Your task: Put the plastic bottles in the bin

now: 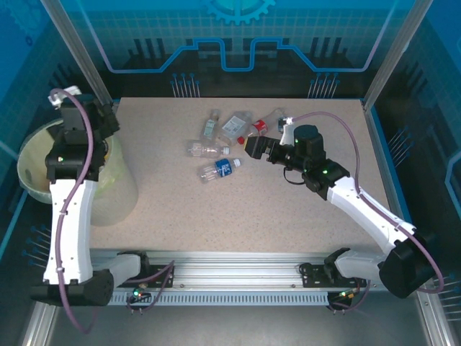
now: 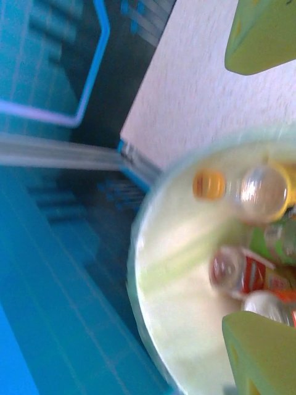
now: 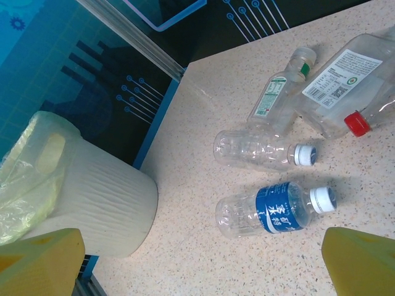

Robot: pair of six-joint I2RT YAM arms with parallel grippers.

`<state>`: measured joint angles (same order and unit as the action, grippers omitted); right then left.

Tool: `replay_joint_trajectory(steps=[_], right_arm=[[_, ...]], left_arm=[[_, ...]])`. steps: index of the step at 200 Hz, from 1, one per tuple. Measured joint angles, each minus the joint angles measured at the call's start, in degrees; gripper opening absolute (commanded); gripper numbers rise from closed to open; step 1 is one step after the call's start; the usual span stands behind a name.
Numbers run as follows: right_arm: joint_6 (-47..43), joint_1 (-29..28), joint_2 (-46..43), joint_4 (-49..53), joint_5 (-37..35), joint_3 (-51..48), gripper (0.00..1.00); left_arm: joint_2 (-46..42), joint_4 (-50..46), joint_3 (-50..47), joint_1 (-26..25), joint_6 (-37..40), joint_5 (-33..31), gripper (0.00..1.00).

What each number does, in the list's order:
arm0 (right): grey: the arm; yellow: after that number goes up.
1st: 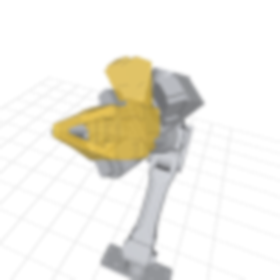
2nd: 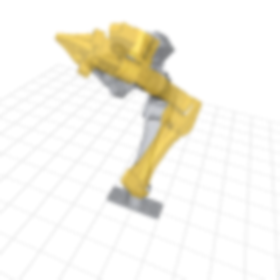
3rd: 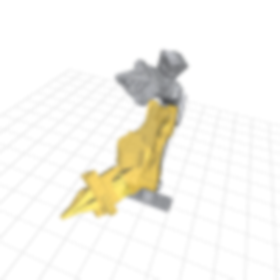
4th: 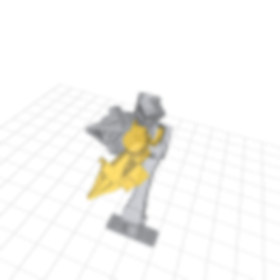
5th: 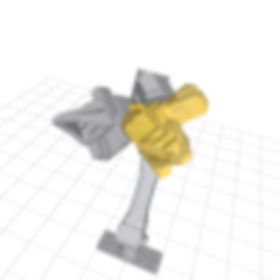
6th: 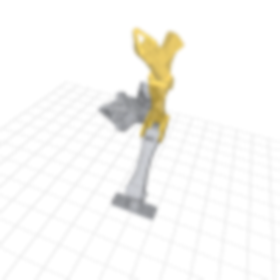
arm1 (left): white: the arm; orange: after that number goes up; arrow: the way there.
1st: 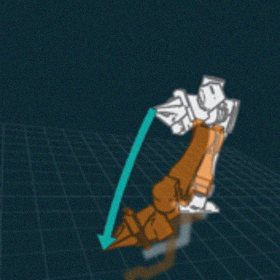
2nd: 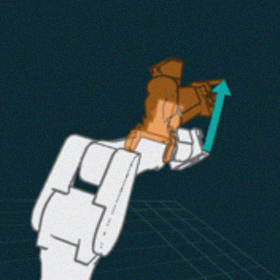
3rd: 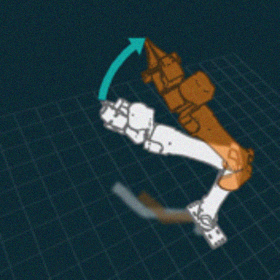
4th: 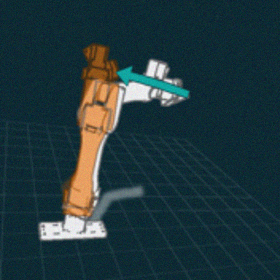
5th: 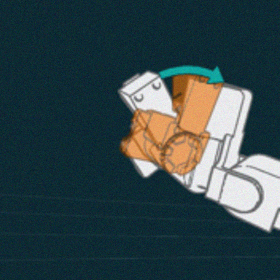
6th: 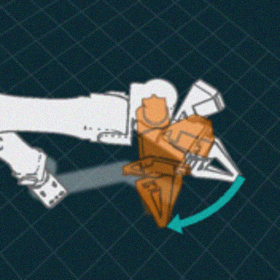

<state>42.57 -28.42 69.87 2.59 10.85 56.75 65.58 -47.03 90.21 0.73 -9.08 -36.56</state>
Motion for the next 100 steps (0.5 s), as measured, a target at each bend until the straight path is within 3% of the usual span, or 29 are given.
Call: replay_joint_trajectory(steps=[48,69,100], right_arm=[[0.00,0.15,-1.53,1.07,-1.09,0.00,1.00],[-0.07,0.42,-2.32,1.46,-1.90,-0.02,1.00],[-0.94,0.74,-4.00,2.43,-2.99,-0.35,1.00]], left_arm=[[5.25,2.80,-0.48,-21.07,2.51,0.09,0.99],[9.29,4.48,-1.92,-25.42,3.96,4.98,0.99],[16.74,5.11,-2.45,-27.78,4.96,13.22,0.99]])
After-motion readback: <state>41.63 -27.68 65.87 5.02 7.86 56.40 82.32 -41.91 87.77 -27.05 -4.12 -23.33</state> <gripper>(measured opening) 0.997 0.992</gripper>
